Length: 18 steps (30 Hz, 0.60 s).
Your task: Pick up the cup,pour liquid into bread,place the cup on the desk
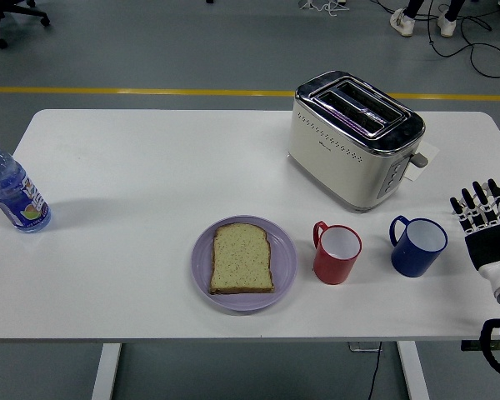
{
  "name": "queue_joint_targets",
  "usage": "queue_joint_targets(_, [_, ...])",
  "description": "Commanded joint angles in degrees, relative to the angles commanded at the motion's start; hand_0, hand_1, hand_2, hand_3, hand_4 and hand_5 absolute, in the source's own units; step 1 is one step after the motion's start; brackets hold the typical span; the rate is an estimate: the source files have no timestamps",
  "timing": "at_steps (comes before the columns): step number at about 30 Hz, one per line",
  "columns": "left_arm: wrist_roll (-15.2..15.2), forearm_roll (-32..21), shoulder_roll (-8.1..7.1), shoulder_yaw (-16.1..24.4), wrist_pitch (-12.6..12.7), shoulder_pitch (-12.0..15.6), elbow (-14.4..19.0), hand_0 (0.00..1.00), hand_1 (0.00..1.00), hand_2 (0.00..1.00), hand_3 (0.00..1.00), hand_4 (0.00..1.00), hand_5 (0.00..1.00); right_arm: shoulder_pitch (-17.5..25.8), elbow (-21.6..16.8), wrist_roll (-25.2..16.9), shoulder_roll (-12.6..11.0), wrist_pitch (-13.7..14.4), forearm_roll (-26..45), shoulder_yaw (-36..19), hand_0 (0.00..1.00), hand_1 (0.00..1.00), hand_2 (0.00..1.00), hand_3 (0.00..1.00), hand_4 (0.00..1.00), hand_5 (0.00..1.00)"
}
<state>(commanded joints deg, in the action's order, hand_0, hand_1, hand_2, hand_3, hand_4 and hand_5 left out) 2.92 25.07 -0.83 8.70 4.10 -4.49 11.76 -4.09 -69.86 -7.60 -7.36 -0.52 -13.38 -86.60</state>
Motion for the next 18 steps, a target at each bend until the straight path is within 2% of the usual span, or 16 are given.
queue_joint_targets(8, [0.0,0.0,-0.03,-0.2,0.0,-0.1,0.0,0.638,0.648,0.66,0.558,0.325,0.84,0.2,0.5,-0.1,0.1,1.2,0.3,-0.4,0.688,0.612,0.66,0.618,0.572,0.231])
queue_joint_targets(18, [0.0,0.0,0.07,-0.1,0.0,0.0,0.0,0.638,0.648,0.66,0.559,0.326,0.837,0.1,0.8,0.1,0.3,1.2,0.9,-0.5,0.682,0.609,0.657,0.62,0.561,0.222])
